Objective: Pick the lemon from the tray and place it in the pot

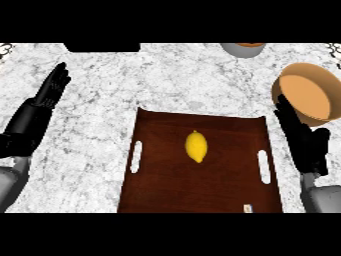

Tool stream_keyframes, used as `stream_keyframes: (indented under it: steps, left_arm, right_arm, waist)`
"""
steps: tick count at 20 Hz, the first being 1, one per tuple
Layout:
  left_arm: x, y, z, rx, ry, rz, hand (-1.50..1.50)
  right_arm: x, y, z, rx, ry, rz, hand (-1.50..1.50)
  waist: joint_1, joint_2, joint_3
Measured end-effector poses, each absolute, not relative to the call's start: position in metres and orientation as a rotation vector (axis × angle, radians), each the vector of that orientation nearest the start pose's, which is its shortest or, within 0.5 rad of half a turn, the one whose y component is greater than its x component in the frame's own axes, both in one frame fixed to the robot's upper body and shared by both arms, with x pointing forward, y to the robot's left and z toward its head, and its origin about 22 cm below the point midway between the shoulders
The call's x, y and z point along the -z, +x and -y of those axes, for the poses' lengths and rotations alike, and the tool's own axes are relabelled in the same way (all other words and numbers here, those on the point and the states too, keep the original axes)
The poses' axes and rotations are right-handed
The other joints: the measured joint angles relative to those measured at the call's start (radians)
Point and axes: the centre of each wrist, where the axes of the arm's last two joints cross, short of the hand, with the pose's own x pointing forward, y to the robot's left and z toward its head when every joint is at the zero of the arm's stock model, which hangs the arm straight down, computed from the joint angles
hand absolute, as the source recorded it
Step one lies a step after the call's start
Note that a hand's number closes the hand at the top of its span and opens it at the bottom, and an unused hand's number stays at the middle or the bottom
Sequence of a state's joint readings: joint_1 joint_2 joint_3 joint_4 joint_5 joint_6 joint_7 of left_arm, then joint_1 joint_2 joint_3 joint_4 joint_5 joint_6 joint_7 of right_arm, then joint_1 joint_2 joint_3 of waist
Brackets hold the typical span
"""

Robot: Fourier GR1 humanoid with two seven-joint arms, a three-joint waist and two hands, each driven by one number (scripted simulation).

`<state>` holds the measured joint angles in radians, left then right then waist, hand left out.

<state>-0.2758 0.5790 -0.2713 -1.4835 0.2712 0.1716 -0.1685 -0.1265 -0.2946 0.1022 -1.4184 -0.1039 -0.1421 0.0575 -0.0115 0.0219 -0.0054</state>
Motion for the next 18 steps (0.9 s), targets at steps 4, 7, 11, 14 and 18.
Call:
stream_keyframes:
  steps: [4,7,11,14,18]
  left_arm:
    - [-0.077,0.303,-0.272,0.294,0.132,1.834,0.0]
    - [-0.077,0.305,-0.267,0.217,0.098,1.835,0.0]
    - [-0.076,0.309,-0.26,0.097,0.066,1.814,0.0]
    - [-0.075,0.309,-0.254,0.052,0.051,1.803,0.0]
    - [-0.073,0.309,-0.25,0.013,0.049,1.791,0.0]
  right_arm:
    - [-0.041,0.301,0.253,-0.285,0.051,1.577,1.5]
    - [-0.082,0.32,0.24,-0.516,0.167,1.703,1.5]
    - [-0.108,0.342,0.266,-0.784,0.116,1.804,-1.5]
    - [-0.11,0.35,0.281,-0.937,0.194,1.878,-1.5]
    - [-0.11,0.362,0.297,-1.11,0.255,1.943,-1.5]
  waist:
    - [0.038,-0.007,0.005]
    - [0.089,-0.011,0.002]
    - [0.092,-0.001,0.006]
    - [0.087,0.001,0.009]
    - [0.079,-0.001,0.009]
